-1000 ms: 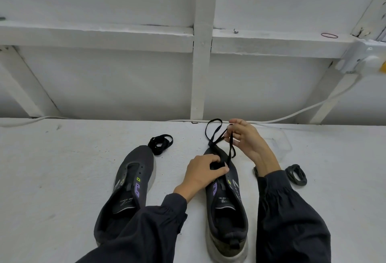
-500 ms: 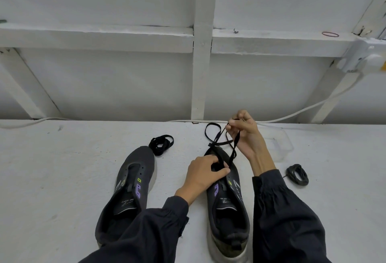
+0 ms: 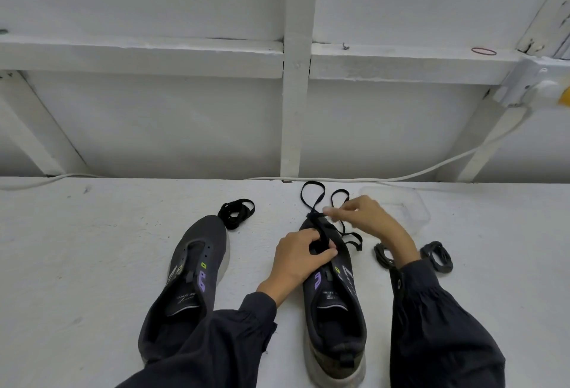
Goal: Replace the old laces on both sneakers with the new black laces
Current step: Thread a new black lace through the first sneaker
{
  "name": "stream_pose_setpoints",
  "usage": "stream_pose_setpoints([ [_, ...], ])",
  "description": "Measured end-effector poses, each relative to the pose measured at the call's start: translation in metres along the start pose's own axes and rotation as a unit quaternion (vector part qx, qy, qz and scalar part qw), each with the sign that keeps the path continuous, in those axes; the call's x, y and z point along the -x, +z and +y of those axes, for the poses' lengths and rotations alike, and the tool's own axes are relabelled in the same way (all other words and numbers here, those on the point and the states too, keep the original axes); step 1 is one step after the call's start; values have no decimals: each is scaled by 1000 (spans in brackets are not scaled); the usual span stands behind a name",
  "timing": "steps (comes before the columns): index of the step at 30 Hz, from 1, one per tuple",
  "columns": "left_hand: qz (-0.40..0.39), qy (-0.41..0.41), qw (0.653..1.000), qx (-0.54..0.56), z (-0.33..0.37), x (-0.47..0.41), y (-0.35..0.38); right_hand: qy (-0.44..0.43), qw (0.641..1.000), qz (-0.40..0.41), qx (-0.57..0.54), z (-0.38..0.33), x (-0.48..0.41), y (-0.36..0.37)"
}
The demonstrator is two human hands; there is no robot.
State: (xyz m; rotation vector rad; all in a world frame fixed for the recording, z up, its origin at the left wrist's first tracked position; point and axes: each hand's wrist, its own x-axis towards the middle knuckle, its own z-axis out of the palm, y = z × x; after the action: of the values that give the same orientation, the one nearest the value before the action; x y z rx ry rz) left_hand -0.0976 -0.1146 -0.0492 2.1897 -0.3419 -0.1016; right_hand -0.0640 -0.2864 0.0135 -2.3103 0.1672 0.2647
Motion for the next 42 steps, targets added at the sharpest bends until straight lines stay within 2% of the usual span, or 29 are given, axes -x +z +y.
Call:
stream_pose_setpoints([
  [2,-3,-4,1000,-26,1,-1,0,-18,995,-83,-49,-8,10,11],
  [3,-3,-7,999,-36,1,-1,0,-35,992,-93,-75,-11,12,16],
  [5,-2,-14,999,-41,3,-1,-1,-66,986,-74,-134,-13,13,23],
  [11,-18,-7,1000,-9,1,-5,-4,-67,953,-12,-294,-23,12,11],
  [15,-29,-2,1000,1,2,-6,-5,-87,937,13,-338,-45,12,1],
  [20,-22,2,1000,22,-2,-5,-4,-120,867,75,-477,-78,2,-37],
  [27,-8,30,999,37,-1,-7,-5,-111,846,26,-521,-69,-1,-22],
  [31,45,76,995,53,-3,-9,1,-84,857,44,-506,-55,-4,-20],
  [34,81,106,991,11,-3,-12,3,-82,857,46,-507,-53,-4,-19],
  [38,24,75,994,81,-2,-11,8,-97,851,33,-515,-58,-6,-17],
  [42,12,62,994,87,-4,-8,9,-119,863,39,-489,-66,-12,-21],
])
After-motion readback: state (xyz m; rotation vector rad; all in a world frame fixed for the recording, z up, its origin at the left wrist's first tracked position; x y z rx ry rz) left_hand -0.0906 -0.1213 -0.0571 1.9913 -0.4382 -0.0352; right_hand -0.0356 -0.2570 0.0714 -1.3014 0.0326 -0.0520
